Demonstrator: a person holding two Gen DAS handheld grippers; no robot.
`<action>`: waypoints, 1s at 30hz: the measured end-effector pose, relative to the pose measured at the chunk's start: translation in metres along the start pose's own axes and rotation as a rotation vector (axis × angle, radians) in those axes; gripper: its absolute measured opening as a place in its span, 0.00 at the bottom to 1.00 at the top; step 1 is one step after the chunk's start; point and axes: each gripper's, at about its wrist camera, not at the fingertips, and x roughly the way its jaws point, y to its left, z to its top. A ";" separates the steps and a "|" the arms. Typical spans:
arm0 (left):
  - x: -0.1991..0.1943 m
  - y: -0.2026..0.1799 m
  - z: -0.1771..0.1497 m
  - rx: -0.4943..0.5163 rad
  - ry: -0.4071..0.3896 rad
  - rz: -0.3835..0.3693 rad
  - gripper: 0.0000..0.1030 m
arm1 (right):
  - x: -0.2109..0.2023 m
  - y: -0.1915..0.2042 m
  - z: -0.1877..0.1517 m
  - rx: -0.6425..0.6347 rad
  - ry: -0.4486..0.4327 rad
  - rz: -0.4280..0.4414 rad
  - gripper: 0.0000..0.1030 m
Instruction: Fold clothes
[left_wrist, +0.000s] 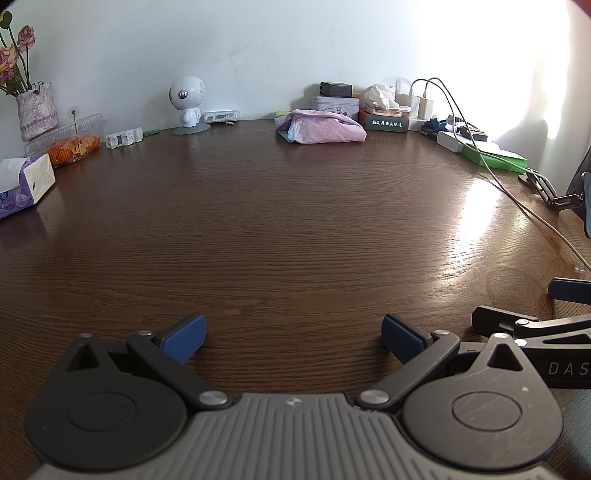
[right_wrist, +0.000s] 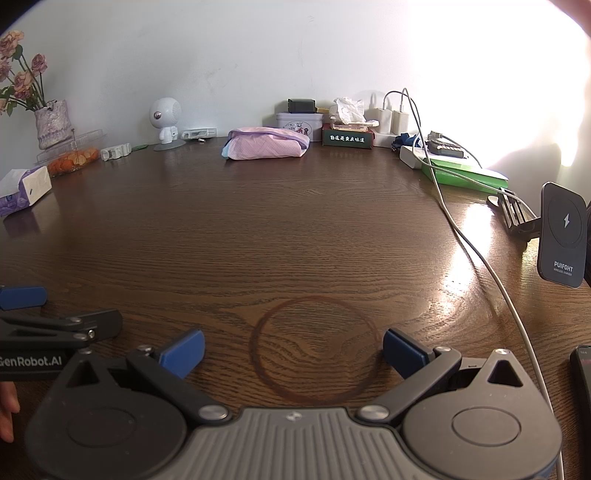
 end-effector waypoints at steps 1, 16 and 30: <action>0.000 0.000 0.000 0.000 0.000 0.000 1.00 | 0.000 0.000 0.000 0.000 0.000 0.000 1.00; 0.000 -0.001 0.000 0.002 0.000 0.002 1.00 | 0.000 0.000 0.000 0.000 0.000 0.000 1.00; 0.001 -0.009 0.001 -0.001 0.000 0.005 1.00 | 0.001 -0.001 -0.001 -0.001 0.000 0.000 1.00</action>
